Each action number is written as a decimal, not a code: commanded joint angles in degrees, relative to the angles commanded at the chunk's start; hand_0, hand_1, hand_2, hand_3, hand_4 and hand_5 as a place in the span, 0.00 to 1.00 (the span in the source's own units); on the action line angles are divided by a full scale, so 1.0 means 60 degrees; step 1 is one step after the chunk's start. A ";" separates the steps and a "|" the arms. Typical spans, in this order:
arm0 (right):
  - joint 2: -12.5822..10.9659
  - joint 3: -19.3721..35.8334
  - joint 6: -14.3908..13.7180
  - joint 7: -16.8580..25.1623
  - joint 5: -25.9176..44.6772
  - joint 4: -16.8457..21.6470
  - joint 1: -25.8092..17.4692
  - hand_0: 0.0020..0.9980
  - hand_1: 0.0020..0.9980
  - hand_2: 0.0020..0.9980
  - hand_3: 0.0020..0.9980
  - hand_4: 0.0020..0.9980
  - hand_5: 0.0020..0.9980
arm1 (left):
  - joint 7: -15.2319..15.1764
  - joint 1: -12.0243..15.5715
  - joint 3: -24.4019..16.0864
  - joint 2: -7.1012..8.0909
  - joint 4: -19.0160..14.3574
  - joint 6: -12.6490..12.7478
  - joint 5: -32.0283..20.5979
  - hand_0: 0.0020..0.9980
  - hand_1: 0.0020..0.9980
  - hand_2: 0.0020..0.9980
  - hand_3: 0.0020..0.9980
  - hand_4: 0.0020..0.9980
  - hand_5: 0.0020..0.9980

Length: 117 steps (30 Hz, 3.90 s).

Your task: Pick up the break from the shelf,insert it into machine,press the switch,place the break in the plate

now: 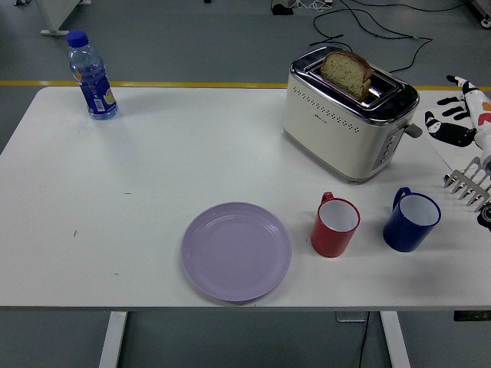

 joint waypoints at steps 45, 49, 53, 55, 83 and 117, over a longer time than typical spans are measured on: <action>0.3127 -0.4107 0.2721 -0.0994 -0.1234 -0.7155 0.6994 0.77 0.71 0.74 0.82 0.75 0.26 | 0.0007 -0.0097 0.0737 0.0128 0.0000 0.0125 -0.0486 0.68 0.61 0.66 0.68 0.42 1.00; 0.3323 -0.4080 0.2751 -0.0999 -0.1440 -0.7822 0.7238 0.70 0.65 0.68 0.79 0.75 0.26 | -0.0017 -0.0130 0.0789 0.0143 0.0000 0.0135 -0.0509 0.68 0.61 0.66 0.68 0.43 1.00; 0.3401 -0.4216 0.2800 -0.1012 -0.1488 -0.8030 0.7351 0.70 0.65 0.68 0.79 0.75 0.26 | -0.0032 -0.0166 0.0790 0.0150 0.0000 0.0154 -0.0514 0.68 0.61 0.66 0.68 0.43 1.00; 0.3437 -0.4325 0.2819 -0.1036 -0.1502 -0.8136 0.7400 0.60 0.59 0.61 0.75 0.74 0.25 | -0.0034 -0.0182 0.0783 0.0152 0.0000 0.0162 -0.0508 0.68 0.60 0.66 0.68 0.42 1.00; 0.3437 -0.5327 0.2601 -0.0967 -0.1340 -0.8965 0.7742 0.36 0.40 0.45 0.58 0.72 0.24 | -0.0013 -0.0239 0.0681 0.0164 0.0000 0.0231 -0.0381 0.69 0.59 0.65 0.68 0.43 1.00; 0.3310 -0.4971 0.1353 -0.0583 -0.1572 -0.6868 0.7539 0.15 0.21 0.33 0.44 0.46 0.00 | 0.0079 -0.0073 0.0430 0.0188 0.0000 0.0231 -0.0091 0.69 0.58 0.64 0.68 0.43 1.00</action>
